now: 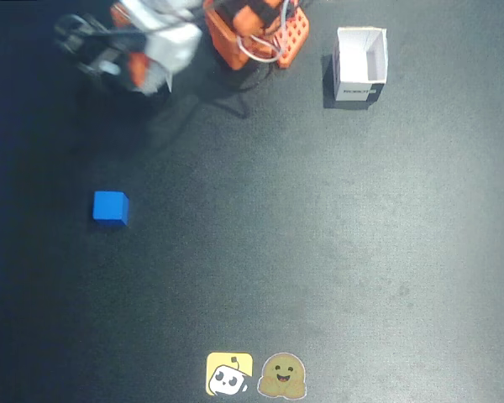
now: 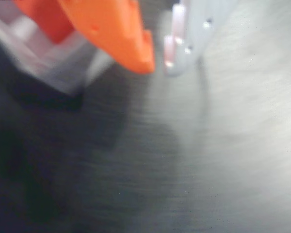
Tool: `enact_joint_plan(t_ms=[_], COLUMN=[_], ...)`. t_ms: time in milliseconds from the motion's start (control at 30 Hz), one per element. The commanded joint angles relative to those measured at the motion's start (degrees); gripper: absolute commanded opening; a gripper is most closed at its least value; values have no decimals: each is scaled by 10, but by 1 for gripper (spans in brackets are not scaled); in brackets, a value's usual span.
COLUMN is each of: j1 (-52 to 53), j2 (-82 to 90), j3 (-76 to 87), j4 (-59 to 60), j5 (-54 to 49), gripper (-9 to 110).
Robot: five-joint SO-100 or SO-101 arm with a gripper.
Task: Put the red cube in the right box and the blue cube in the left box.
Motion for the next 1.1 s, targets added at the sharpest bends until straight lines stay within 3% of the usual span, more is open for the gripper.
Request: enact_joint_plan(t_ms=[0, 200, 467, 867, 967, 1067], j1=[-84, -211, -301, -349, -345, -337], j2=[79, 134, 140, 151, 95, -69], j3=[8, 40, 49, 85, 62, -4], j4=[23, 24, 15, -17, -48, -102], j5=[11, 26, 4, -31, -59, -78], gripper=[0, 0, 0, 0, 0, 0])
